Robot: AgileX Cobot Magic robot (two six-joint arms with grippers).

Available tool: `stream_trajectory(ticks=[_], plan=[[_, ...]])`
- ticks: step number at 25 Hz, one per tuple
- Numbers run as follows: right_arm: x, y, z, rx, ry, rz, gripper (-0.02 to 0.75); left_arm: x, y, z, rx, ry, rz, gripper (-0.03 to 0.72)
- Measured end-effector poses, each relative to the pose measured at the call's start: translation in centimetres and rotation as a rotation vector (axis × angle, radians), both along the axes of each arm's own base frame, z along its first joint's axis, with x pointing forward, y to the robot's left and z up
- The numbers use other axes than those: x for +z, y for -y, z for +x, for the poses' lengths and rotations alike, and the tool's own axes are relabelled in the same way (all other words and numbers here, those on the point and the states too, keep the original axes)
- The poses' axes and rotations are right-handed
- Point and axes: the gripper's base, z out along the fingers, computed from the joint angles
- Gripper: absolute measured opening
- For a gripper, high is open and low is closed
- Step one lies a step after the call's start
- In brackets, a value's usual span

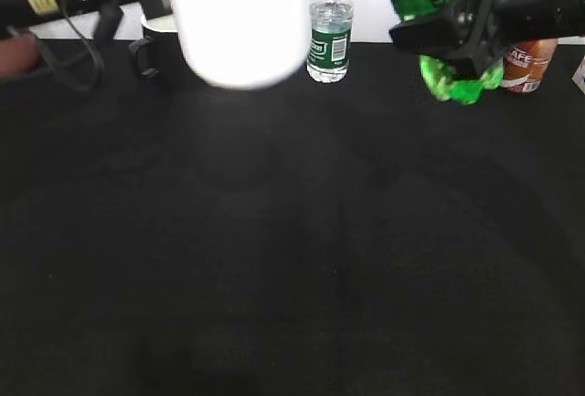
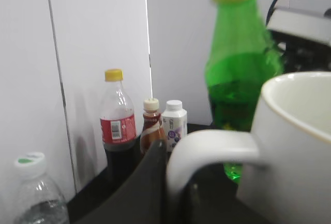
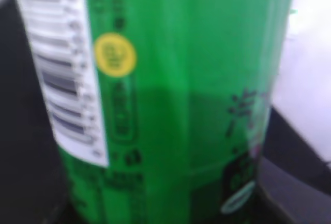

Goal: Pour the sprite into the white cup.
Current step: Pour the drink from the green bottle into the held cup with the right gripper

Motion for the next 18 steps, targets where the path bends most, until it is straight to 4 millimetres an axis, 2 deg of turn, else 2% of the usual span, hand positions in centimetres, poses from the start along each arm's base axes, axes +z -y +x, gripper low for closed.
stream_trajectory(ticks=[3, 8, 16, 18], plan=[[0.0, 0.1, 0.1, 0.021, 0.053, -0.043, 0.42, -2.0, 0.9, 0.7, -0.018, -0.046, 0.022, 0.036], [0.0, -1.6, 0.0, 0.048, 0.224, -0.192, 0.42, -1.4, 1.7, 1.1, -0.038, -0.017, 0.019, 0.036], [0.1, -1.1, 0.5, 0.059, 0.359, -0.331, 0.42, -0.9, 1.9, 1.5, -0.045, 0.009, 0.018, 0.036], [0.1, -1.1, 0.5, 0.081, 0.393, -0.365, 0.42, -1.7, 2.0, 1.9, -0.043, -0.011, 0.024, 0.036]])
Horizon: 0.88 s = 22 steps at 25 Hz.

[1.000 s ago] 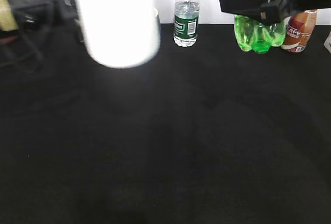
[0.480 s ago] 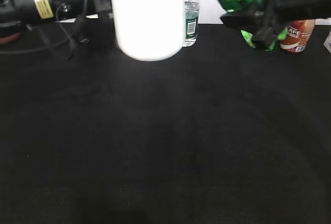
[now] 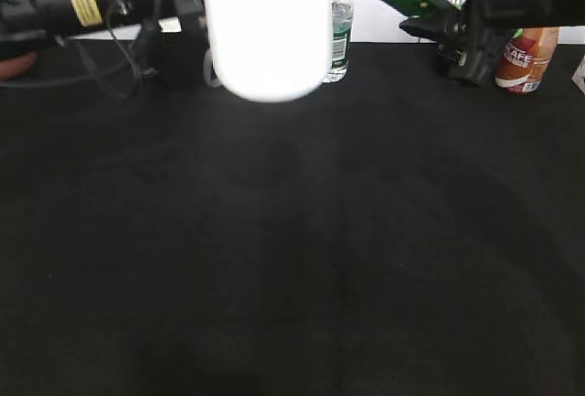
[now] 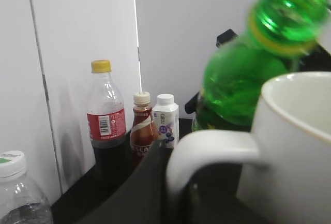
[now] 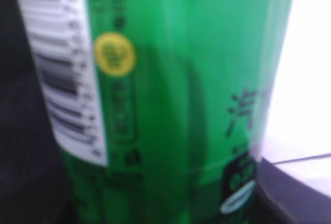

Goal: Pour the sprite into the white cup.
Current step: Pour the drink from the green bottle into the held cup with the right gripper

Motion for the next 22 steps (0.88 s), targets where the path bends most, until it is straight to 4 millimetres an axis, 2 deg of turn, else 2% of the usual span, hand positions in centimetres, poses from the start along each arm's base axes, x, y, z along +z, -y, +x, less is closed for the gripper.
stream_trajectory(ticks=[8, 13, 15, 22], plan=[[0.2, 1.0, 0.8, -0.036, 0.165, -0.192, 0.419, -0.5, 0.1, 0.0, -0.009, -0.001, 0.029, 0.036], [0.3, 0.0, 0.5, -0.034, 0.202, -0.226, 0.418, -0.7, 0.1, -0.1, -0.03, 0.002, 0.033, 0.036], [0.3, -0.5, 0.3, 0.0, 0.217, -0.246, 0.416, -1.8, 0.2, 0.3, -0.025, -0.028, 0.041, 0.036], [0.4, -0.1, 0.6, -0.015, 0.273, -0.327, 0.414, -2.4, 0.2, 0.6, -0.011, -0.05, 0.032, 0.036]])
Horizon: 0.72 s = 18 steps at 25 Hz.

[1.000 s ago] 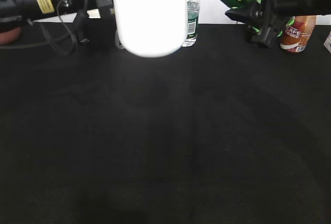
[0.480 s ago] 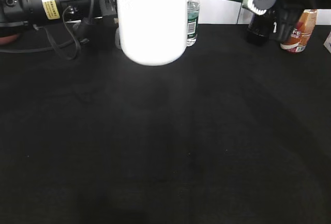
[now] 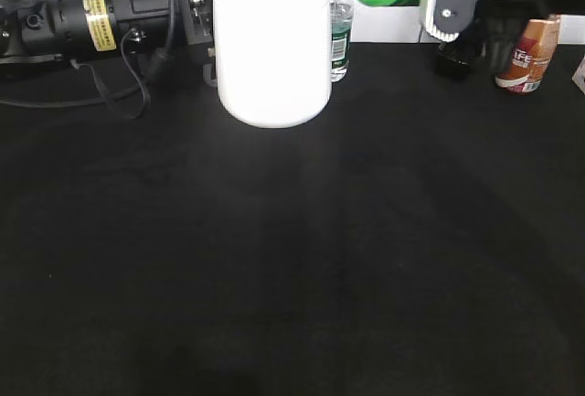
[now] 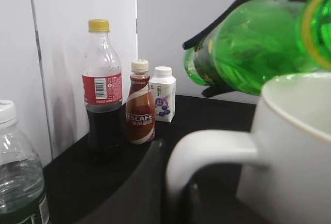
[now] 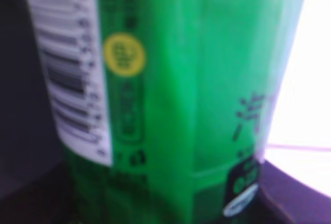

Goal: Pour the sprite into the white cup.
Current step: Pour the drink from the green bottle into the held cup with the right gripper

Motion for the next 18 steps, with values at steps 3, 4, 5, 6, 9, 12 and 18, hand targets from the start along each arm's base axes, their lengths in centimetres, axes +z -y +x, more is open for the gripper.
stream_trajectory(ticks=[3, 4, 5, 6, 9, 12, 18], plan=[[0.0, 0.2, 0.1, -0.008, 0.018, -0.025, 0.414, 0.0, 0.0, 0.0, 0.001, 0.001, 0.001, 0.036], [0.0, 0.2, 0.1, 0.002, 0.031, -0.05, 0.414, -0.1, 0.0, 0.0, 0.002, 0.001, 0.008, 0.036], [0.1, 0.2, 0.1, 0.009, 0.04, -0.067, 0.414, -0.1, 0.0, 0.0, 0.001, 0.002, 0.016, 0.036], [0.1, 0.2, 0.1, 0.013, 0.048, -0.081, 0.414, -0.2, 0.0, 0.0, 0.001, 0.003, 0.02, 0.036], [0.1, 0.2, 0.2, 0.047, 0.088, -0.157, 0.414, -0.3, 0.0, 0.0, -0.001, 0.007, 0.036, 0.036], [0.2, 0.3, 0.2, 0.088, 0.134, -0.245, 0.399, -0.5, 0.0, 0.0, -0.006, 0.011, 0.057, 0.036], [0.3, 0.5, 0.3, 0.099, 0.183, -0.34, 0.396, -1.2, 0.0, 0.1, 0.0, -0.001, 0.079, 0.036]])
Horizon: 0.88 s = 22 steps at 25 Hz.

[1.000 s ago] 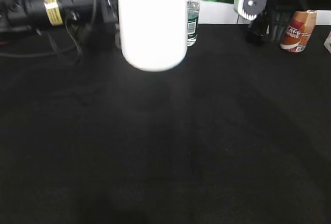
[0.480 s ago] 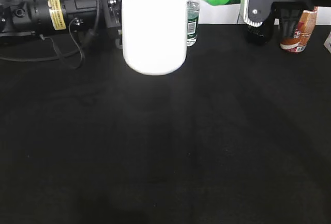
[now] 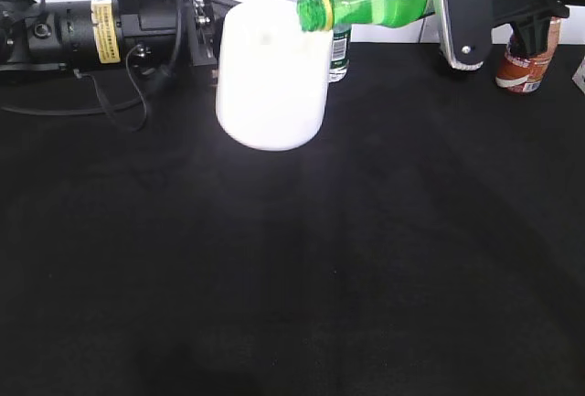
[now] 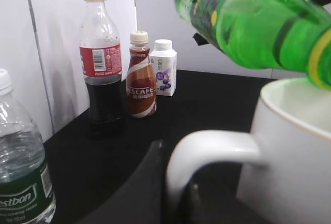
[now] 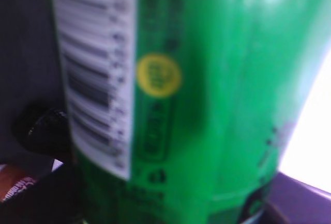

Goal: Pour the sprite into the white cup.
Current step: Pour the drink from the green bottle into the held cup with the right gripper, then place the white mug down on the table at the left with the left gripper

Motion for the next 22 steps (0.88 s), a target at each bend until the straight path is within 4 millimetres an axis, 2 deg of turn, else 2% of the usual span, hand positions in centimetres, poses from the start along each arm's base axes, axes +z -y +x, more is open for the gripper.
stream_trajectory(ticks=[22], plan=[[0.46, 0.06, 0.18, 0.024, 0.057, -0.091, 0.396, -0.16, 0.05, -0.05, -0.006, 0.006, 0.017, 0.037]])
